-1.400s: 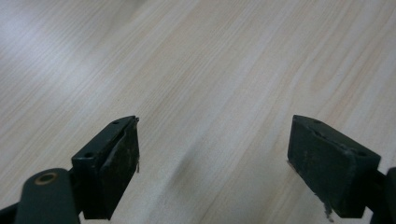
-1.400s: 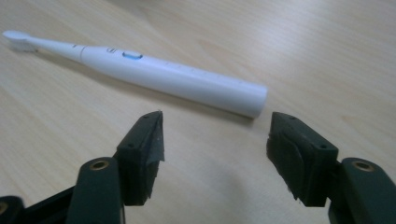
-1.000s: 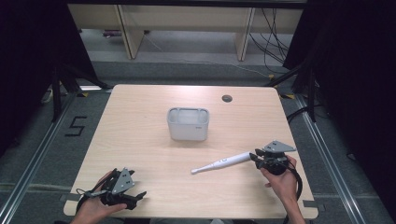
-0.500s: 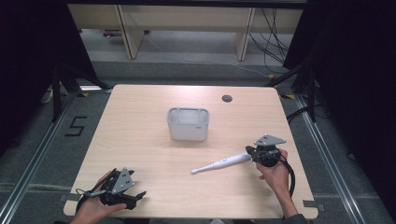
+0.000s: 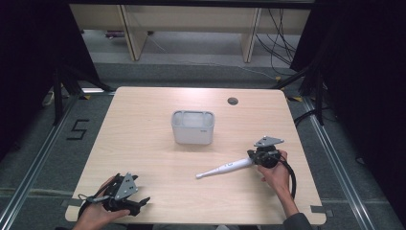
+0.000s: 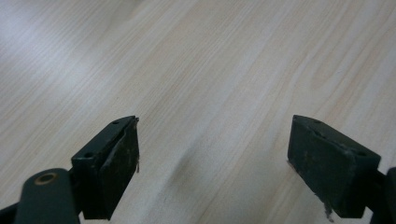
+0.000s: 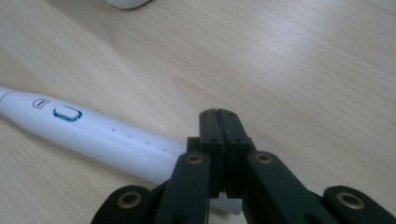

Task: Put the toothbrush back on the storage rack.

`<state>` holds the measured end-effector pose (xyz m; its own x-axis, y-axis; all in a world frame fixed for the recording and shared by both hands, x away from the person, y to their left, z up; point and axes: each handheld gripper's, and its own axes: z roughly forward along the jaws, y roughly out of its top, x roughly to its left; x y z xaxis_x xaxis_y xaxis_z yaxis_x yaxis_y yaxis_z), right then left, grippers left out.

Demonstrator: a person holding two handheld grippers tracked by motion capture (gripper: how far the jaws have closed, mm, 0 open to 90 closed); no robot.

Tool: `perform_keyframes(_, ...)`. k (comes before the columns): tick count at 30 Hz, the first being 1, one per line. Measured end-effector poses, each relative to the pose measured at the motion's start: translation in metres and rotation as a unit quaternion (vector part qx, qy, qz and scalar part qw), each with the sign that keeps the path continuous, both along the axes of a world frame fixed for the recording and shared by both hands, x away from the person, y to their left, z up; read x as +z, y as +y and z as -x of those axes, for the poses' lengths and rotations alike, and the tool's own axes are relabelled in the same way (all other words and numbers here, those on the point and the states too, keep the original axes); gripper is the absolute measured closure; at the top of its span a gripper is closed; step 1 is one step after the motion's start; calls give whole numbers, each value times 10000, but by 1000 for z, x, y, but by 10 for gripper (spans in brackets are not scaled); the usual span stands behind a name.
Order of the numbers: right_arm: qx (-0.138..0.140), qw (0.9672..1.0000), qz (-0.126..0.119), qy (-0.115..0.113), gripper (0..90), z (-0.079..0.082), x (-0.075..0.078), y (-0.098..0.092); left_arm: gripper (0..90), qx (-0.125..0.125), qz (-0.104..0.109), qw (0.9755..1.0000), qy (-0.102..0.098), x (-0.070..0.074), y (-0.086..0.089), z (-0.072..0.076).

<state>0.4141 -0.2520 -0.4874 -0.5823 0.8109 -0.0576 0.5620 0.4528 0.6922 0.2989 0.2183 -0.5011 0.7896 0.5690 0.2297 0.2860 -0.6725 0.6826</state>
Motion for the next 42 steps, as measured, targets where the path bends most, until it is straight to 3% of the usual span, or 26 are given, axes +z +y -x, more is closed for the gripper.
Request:
perform_keyframes(1, 43, 10000, 55, -59, 899, -1, -1, -1, 164, -22, -85, 10000, 16, 1, 1, 0)
perform_keyframes(4, 35, 10000, 73, -46, 899, 0, -1, 0, 164, -7, -33, 10000, -18, 1, 0, 0)
perform_keyframes(7, 88, 9999, 111, -22, 899, 1, 0, 1, 164, -45, -129, 9999, 30, 2, 0, 0)
perform_keyframes(12, 74, 9999, 104, 49, 898, 5, 1, 3, 164, -18, -99, 9999, 52, 2, 0, 1)
perform_keyframes(15, 147, 9998, 126, 59, 895, 7, 1, 2, 164, 21, 21, 10000, 25, -1, 0, 1)
perform_keyframes(18, 157, 9997, 164, 109, 893, 10, 0, 1, 164, -33, -77, 10000, 43, 1, -1, 1)
perform_keyframes(19, 158, 9996, 163, 160, 893, 11, 0, 1, 164, -5, 14, 10000, 32, 0, -1, 1)
perform_keyframes(22, 166, 9996, 185, 121, 892, 14, 1, -2, 164, -1, -68, 10000, 9, 0, 0, 0)
perform_keyframes(25, 149, 9996, 167, 175, 891, 18, 1, -4, 164, 0, 26, 10000, 34, 0, -1, 1)
perform_keyframes(30, 215, 9993, 247, 177, 891, 21, -1, -5, 164, -21, -37, 10000, 12, 1, -1, 1)
perform_keyframes(31, 141, 9992, 188, 314, 891, 23, 0, -4, 164, -6, -36, 10000, 29, 1, 0, 1)
perform_keyframes(34, 303, 9989, 294, 216, 887, 24, -1, -5, 163, -4, -47, 10000, 17, 1, 0, 0)
perform_keyframes(35, 181, 9992, 246, 253, 887, 26, -2, -3, 163, 15, -39, 10000, 29, 1, 0, 1)
perform_keyframes(36, 265, 9990, 320, 182, 887, 25, -2, -4, 163, -23, -40, 10000, 9, 1, 0, 1)
perform_keyframes(37, 208, 9988, 273, 351, 887, 28, 0, -3, 164, -17, -51, 10000, 19, 1, 0, 1)
perform_keyframes(41, 304, 9987, 356, 215, 887, 31, 0, -1, 164, -16, -46, 10000, 2, 1, 0, 1)
perform_keyframes(42, 232, 9988, 280, 321, 887, 34, 1, 1, 163, -8, -34, 10000, 11, 1, 0, 1)
